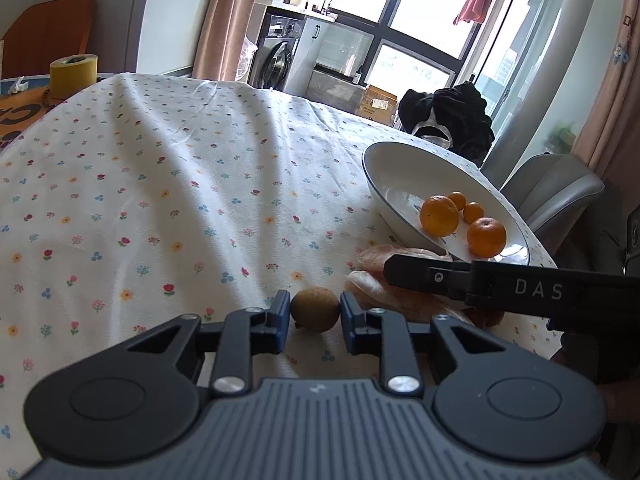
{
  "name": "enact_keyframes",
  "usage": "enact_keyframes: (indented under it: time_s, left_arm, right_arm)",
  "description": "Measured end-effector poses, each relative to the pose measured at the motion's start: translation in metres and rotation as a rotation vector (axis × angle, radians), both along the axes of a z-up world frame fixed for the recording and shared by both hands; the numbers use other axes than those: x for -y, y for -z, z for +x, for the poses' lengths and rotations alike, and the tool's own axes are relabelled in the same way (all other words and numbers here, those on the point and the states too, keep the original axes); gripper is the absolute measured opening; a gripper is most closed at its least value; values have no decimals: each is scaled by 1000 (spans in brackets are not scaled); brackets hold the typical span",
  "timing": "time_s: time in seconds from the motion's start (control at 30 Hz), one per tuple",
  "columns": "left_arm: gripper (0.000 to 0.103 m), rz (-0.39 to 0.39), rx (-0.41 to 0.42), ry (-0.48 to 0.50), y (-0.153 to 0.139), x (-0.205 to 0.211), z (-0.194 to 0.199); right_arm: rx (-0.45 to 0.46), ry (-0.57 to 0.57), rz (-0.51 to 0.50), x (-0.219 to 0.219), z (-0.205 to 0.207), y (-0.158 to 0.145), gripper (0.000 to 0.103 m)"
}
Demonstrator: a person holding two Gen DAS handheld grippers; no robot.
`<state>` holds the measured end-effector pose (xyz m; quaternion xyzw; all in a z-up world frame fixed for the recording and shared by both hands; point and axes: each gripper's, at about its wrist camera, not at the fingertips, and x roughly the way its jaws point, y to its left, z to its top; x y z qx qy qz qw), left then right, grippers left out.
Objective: Organize fruits
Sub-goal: 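Grasp the peeled pink fruit with the right gripper while the left gripper grasps the kiwi, then drop the kiwi into the bowl with the left gripper while the right gripper carries the peeled fruit over it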
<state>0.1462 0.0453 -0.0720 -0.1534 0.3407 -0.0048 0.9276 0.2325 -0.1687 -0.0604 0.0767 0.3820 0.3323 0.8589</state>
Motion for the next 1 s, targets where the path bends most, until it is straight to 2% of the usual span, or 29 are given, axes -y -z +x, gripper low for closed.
enact_keyframes:
  time_s: [0.57, 1.0]
  left_arm:
    - [25, 25, 63, -14, -25, 9, -11]
    - [25, 59, 93, 20, -41, 35, 2]
  right_arm:
    - [50, -9, 50, 12, -12, -17, 35]
    - [104, 27, 88, 39, -19, -36, 35]
